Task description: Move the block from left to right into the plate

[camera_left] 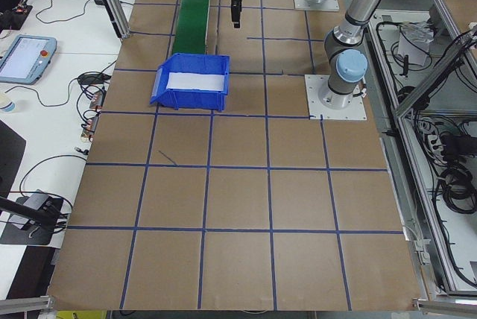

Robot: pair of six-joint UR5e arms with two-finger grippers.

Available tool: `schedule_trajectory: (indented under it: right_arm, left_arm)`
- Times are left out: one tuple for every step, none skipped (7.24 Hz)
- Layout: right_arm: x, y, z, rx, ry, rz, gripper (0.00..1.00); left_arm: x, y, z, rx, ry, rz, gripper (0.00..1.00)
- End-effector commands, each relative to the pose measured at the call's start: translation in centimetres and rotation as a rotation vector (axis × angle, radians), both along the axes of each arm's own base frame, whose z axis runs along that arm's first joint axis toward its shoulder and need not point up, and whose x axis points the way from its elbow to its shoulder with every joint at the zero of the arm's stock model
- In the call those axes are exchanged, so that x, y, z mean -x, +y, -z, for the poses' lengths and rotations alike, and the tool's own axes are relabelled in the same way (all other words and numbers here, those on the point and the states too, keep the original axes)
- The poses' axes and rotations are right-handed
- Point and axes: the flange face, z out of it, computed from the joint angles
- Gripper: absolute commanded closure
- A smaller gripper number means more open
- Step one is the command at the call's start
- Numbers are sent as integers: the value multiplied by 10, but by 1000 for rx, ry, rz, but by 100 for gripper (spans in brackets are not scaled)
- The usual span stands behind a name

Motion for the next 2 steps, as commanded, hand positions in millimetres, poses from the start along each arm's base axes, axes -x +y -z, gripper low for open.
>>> schedule_trajectory:
  right_arm:
    - [0,-2,1,3,-1,1,0]
    - [0,-2,1,3,-1,1,0]
  left_arm:
    - [0,0,0,-1,3,23,0]
    - [-1,0,0,-1,1,22,0]
